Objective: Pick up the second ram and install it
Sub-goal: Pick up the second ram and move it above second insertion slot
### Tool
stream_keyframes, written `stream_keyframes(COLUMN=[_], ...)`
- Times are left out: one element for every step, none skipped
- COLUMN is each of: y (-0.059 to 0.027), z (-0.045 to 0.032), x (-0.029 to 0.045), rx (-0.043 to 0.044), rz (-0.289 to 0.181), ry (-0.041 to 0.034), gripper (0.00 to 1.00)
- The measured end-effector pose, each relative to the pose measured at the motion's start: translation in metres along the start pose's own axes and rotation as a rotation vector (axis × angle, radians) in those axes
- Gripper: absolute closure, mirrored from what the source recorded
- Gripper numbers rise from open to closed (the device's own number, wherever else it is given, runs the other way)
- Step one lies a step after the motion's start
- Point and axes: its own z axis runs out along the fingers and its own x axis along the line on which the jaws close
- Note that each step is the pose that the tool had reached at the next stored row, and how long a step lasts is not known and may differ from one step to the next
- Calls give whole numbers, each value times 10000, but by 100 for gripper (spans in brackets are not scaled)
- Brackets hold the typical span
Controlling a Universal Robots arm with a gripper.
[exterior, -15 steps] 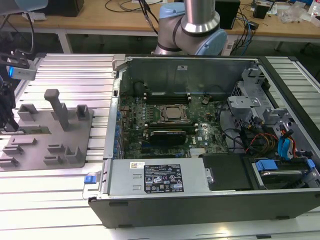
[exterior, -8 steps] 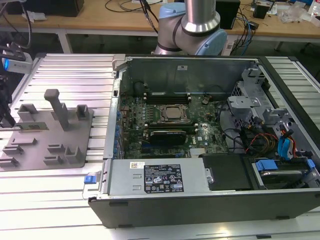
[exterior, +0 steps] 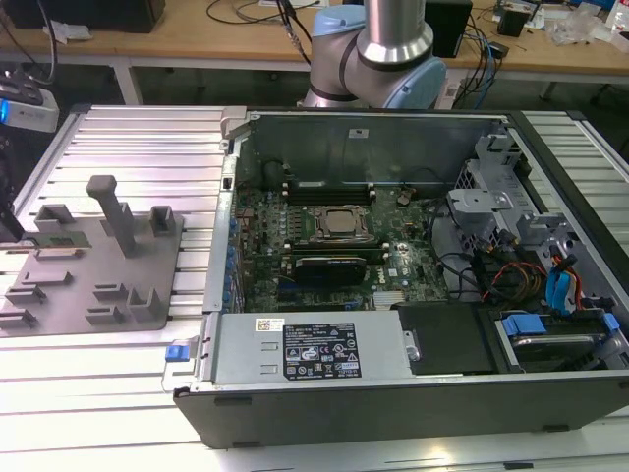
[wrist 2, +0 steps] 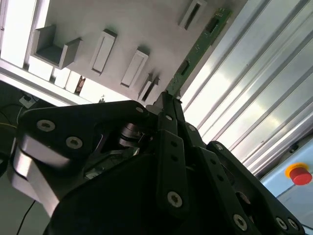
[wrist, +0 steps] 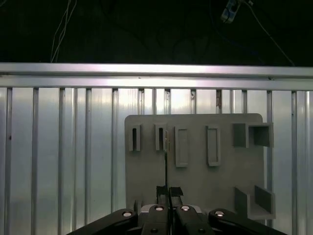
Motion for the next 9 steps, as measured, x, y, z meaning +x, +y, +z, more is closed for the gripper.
stream_keyframes(y=[1, 1, 2, 3, 4, 5, 7, 7, 8], z=[-14, -31, -63, -91, -118, -144, -185, -207, -222], x=[-1, -2, -4, -5, -8, -11, -13, -15, -15], rx=[-1, -1, 0, -1, 0, 0, 0, 0, -1], rz=[0, 0, 0, 0, 0, 0, 0, 0, -1], ry=[0, 0, -1, 0, -1, 0, 0, 0, 0], gripper=[91, 91, 91, 91, 91, 91, 91, 91, 91])
